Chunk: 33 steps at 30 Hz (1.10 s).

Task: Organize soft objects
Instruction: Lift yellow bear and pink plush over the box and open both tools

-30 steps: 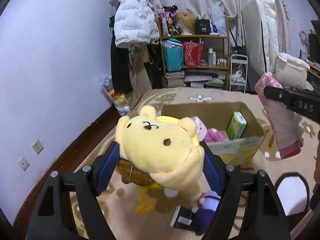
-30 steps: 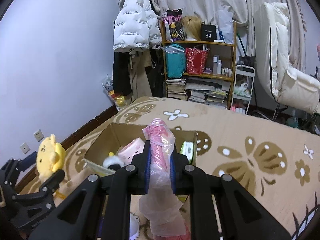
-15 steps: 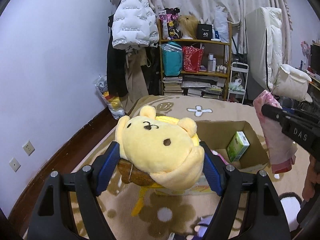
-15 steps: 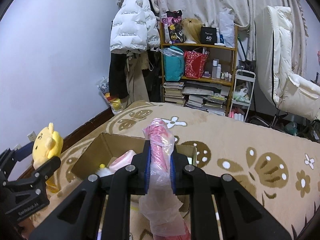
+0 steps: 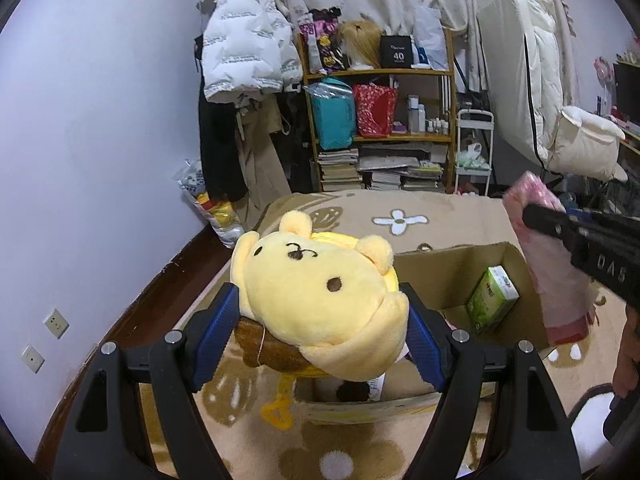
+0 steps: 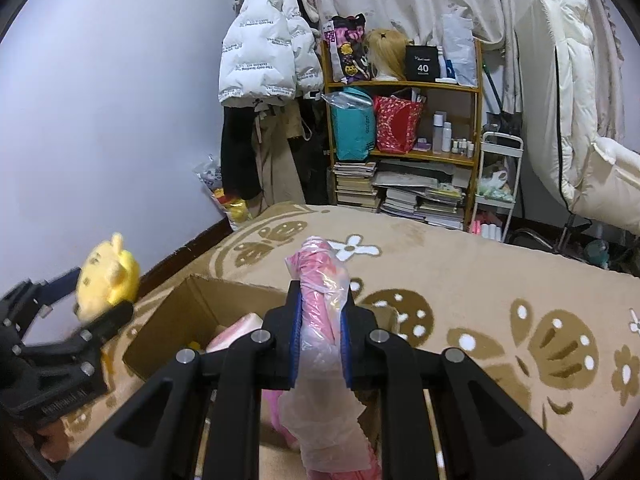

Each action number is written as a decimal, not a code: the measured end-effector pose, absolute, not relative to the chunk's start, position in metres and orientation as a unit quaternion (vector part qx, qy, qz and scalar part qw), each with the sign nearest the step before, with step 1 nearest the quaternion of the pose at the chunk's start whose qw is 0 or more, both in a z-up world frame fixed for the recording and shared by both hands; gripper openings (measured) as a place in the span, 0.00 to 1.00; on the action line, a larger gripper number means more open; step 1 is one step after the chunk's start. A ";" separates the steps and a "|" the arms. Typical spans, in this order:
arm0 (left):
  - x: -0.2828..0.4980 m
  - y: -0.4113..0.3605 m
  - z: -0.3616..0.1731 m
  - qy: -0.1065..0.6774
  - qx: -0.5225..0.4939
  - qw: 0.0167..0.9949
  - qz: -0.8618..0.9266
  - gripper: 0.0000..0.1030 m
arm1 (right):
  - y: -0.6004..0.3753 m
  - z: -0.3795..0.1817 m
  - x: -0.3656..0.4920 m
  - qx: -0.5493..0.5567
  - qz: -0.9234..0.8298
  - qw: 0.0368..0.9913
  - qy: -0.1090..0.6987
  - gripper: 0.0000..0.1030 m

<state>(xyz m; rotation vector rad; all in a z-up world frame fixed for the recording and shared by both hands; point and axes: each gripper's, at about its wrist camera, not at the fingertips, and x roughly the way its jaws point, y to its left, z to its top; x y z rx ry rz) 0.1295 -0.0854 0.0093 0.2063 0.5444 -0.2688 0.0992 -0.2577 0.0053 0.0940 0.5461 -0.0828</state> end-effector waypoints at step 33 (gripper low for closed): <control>0.127 -0.096 -0.010 0.312 0.099 0.933 -0.151 0.91 | -0.265 -0.009 0.098 0.116 -0.030 0.945 0.304 0.87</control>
